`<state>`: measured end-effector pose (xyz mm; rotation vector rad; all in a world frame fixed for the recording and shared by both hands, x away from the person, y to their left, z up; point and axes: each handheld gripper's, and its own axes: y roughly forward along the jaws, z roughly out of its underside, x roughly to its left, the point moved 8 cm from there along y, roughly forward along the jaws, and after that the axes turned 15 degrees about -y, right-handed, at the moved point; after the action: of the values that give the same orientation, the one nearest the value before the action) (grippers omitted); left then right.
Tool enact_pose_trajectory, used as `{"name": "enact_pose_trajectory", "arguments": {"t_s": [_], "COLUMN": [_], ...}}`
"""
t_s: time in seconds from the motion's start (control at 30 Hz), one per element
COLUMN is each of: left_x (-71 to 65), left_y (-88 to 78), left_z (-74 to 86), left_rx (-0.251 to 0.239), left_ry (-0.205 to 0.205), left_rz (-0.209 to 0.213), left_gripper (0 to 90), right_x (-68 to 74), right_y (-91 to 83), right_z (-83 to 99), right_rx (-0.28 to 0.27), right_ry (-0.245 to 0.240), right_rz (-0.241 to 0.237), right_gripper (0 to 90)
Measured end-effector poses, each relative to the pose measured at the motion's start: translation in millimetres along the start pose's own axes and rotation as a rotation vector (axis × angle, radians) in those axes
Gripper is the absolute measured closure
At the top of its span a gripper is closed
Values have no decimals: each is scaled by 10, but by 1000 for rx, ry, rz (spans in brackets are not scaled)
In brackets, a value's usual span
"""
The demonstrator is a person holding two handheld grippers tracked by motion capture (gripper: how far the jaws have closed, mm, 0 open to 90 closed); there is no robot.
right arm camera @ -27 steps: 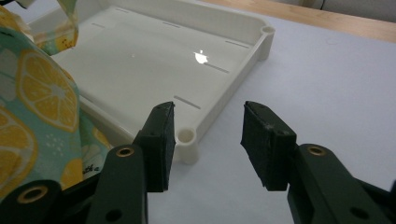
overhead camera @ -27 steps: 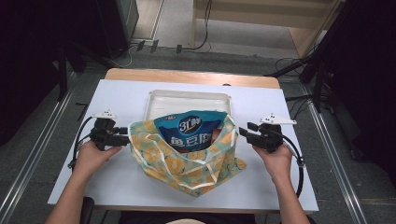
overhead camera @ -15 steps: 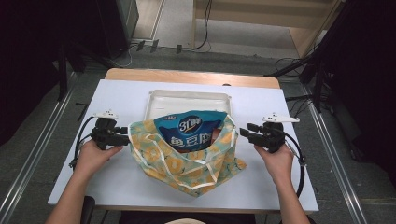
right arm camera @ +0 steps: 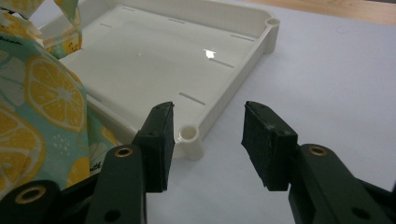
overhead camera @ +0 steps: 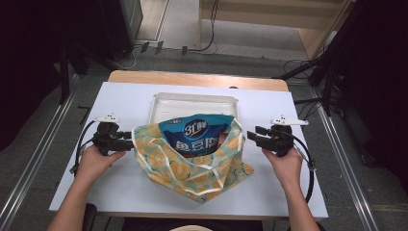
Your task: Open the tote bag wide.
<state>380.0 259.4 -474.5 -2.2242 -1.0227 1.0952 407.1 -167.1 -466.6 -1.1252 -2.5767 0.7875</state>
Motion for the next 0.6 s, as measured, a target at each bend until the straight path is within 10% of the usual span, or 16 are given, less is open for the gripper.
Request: {"name": "enact_pose_trajectory", "arguments": {"t_s": [0.6], "left_x": [-76], "left_y": [-123], "left_z": [-116], "left_rx": [-29], "left_ry": [-17], "left_rz": [13], "left_gripper": [448], "right_x": [34], "right_y": [-59], "right_z": [-44], "right_rx": [1], "right_ry": [-20], "right_rz": [-4], "right_gripper": [561]}}
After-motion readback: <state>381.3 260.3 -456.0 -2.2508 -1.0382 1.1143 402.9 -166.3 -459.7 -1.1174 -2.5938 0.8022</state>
